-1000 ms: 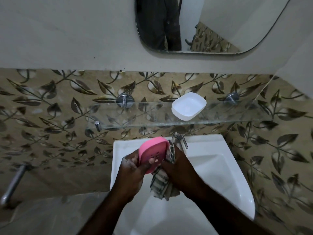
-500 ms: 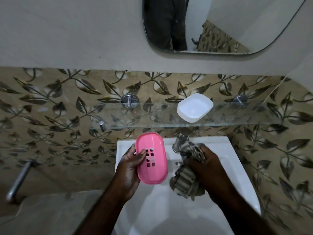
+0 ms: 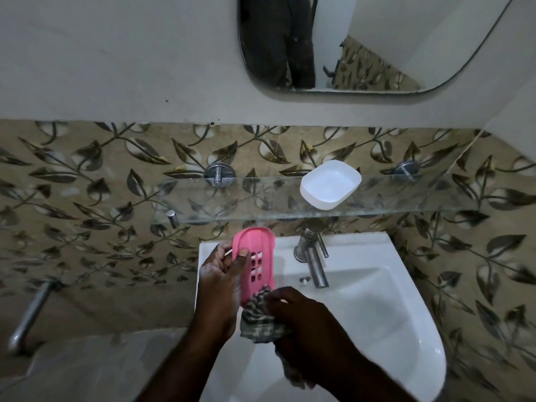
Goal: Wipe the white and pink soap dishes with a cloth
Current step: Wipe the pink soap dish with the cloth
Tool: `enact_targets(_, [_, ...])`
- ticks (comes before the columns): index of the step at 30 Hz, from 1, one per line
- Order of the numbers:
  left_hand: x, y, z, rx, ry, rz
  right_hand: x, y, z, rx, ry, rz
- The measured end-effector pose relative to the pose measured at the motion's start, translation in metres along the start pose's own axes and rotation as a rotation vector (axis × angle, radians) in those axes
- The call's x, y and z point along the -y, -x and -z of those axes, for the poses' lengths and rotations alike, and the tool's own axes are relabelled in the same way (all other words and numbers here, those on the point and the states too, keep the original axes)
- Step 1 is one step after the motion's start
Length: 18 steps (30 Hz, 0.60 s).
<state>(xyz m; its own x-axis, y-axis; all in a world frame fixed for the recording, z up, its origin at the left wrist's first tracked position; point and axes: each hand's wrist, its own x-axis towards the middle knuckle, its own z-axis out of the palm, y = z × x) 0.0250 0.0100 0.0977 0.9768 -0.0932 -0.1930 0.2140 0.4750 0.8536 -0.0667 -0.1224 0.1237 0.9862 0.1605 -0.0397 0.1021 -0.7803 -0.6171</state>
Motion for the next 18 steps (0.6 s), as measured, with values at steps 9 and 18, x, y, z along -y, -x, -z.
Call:
enact_targets(9, [-0.002,0.003,0.001,0.049,0.043,0.044,-0.006,-0.021,0.056,-0.509,-0.401,-0.246])
enact_targets(18, [0.007,0.007,0.006,-0.089,0.129,0.060,0.020,-0.003,0.017,-0.158,0.148,-0.005])
